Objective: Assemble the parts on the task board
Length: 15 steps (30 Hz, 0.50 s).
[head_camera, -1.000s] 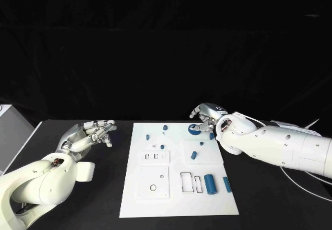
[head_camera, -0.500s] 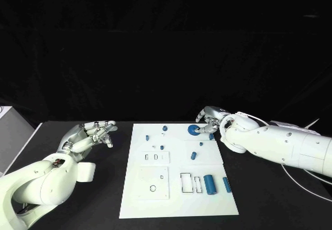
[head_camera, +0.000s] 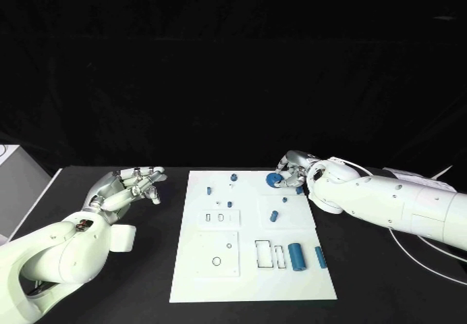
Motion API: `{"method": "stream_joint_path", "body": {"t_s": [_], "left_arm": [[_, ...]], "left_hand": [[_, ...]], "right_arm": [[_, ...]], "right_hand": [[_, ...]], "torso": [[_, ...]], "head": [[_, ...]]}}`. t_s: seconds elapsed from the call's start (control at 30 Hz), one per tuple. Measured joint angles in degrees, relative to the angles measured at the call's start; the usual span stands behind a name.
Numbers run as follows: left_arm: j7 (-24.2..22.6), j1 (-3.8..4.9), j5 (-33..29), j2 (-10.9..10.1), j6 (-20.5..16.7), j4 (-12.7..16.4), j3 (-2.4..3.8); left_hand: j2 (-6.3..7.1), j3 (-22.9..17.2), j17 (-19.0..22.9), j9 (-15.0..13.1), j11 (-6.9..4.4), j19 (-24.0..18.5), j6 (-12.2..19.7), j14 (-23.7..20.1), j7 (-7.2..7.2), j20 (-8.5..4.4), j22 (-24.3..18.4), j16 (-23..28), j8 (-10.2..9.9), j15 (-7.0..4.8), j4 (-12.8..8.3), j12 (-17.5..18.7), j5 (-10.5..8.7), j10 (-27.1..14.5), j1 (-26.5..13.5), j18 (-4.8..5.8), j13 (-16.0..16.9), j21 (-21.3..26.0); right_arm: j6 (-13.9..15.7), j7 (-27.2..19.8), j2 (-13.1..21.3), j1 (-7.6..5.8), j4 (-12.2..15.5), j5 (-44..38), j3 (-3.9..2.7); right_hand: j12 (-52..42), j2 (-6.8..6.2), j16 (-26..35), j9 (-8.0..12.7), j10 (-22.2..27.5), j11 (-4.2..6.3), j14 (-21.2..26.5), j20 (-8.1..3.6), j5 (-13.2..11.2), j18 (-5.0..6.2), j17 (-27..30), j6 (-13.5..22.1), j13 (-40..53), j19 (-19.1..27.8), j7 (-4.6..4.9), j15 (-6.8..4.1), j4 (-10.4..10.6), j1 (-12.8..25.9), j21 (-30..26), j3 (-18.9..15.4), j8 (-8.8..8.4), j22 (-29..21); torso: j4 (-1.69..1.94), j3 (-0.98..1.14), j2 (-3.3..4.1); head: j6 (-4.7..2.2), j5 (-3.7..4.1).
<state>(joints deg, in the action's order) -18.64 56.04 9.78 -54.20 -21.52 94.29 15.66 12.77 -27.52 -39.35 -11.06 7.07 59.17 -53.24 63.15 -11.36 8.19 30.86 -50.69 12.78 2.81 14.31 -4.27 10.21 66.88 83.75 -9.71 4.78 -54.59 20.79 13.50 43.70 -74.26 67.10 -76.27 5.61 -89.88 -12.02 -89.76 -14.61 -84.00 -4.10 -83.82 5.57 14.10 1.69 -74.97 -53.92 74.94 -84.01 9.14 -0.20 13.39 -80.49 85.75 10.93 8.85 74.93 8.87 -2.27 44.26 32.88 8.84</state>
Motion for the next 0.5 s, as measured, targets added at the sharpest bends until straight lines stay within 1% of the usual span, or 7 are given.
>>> {"method": "stream_joint_path", "body": {"t_s": [0.23, 0.27, 0.37, 0.43, 0.5], "left_arm": [[0.04, 0.0, 0.0, -0.08, 0.0, 0.0, 0.0], [0.05, 0.0, 0.0, -0.1, 0.0, 0.0, 0.0], [0.06, 0.0, 0.0, -0.11, 0.0, 0.0, 0.0], [0.07, 0.0, 0.0, -0.11, 0.0, 0.0, 0.0], [0.08, 0.0, 0.0, -0.11, 0.0, 0.0, 0.0]], "left_hand": [[0.0, 0.0, 0.0, 0.0, 0.0, 0.0, 0.0, 0.0, 0.0, 0.0, 0.0, 0.0, 0.0, 0.0, 0.0, 0.0, 0.0, 0.0, 0.0, 0.0, 0.0, 0.0], [0.0, 0.0, 0.0, 0.0, 0.0, 0.0, 0.0, 0.0, 0.0, 0.0, 0.0, 0.0, 0.0, 0.0, 0.0, 0.0, 0.0, 0.0, 0.0, 0.0, 0.0, 0.0], [0.0, 0.0, 0.0, 0.01, 0.0, 0.0, 0.0, 0.0, 0.0, 0.0, 0.0, 0.0, 0.0, 0.0, 0.0, 0.0, 0.0, 0.0, 0.0, 0.0, 0.0, 0.0], [0.0, 0.0, 0.0, 0.01, 0.0, 0.0, 0.0, 0.0, 0.0, 0.0, -0.01, 0.0, 0.0, 0.0, 0.0, 0.0, 0.0, 0.0, 0.0, 0.0, 0.0, 0.0], [0.0, 0.0, 0.0, 0.01, 0.0, 0.0, 0.0, 0.0, 0.0, 0.0, -0.01, 0.0, 0.0, 0.0, 0.0, 0.0, 0.0, 0.0, 0.0, 0.0, 0.0, 0.0]], "right_arm": [[-0.51, 0.06, -0.49, 0.13, -1.21, 0.84, -0.03], [-0.59, 0.07, -0.57, 0.13, -1.34, 0.96, -0.03], [-0.71, 0.06, -0.76, 0.13, -1.55, 1.23, -0.05], [-0.79, 0.06, -0.87, 0.16, -1.65, 1.41, -0.05], [-0.8, 0.05, -0.96, 0.18, -1.72, 1.56, -0.05]], "right_hand": [[0.0, -0.06, 0.0, 0.09, 0.0, 0.0, -0.04, 0.0, 0.3, 0.0, 0.0, 0.0, 0.0, 0.0, 0.0, 0.03, 0.22, -0.06, 0.0, -0.1, 0.0, -0.01], [0.0, -0.06, 0.0, 0.09, 0.0, 0.0, -0.19, 0.0, 0.33, 0.0, 0.0, 0.0, -0.01, 0.0, 0.0, 0.19, 0.32, -0.06, 0.0, -0.01, 0.03, -0.01], [0.0, -0.06, 0.0, 0.09, 0.0, 0.0, -0.19, 0.0, 0.33, 0.0, 0.01, 0.0, -0.01, 0.0, 0.0, 0.19, 0.59, -0.05, 0.0, 0.06, 0.22, -0.01], [0.0, 0.47, 0.0, 0.08, 0.0, 0.0, -0.19, 0.0, 0.75, 0.0, 0.01, -0.47, -0.01, 0.0, 0.15, 0.19, 1.19, -0.58, 0.22, 0.4, 0.65, -0.01], [0.0, 0.55, 0.0, 0.06, 0.0, 0.0, -0.19, 0.0, 0.88, 0.0, 0.01, -0.67, -0.01, 0.0, -0.05, 0.19, 1.52, -0.61, 0.22, 0.73, 0.65, -0.01]], "torso": [[0.03, -0.02, -0.07], [0.02, -0.02, -0.08], [-0.04, -0.01, -0.08], [-0.08, 0.01, -0.08], [-0.08, 0.0, -0.1]], "head": [[0.25, 0.01], [0.26, -0.02], [0.29, -0.11], [0.35, -0.14], [0.38, -0.14]]}}
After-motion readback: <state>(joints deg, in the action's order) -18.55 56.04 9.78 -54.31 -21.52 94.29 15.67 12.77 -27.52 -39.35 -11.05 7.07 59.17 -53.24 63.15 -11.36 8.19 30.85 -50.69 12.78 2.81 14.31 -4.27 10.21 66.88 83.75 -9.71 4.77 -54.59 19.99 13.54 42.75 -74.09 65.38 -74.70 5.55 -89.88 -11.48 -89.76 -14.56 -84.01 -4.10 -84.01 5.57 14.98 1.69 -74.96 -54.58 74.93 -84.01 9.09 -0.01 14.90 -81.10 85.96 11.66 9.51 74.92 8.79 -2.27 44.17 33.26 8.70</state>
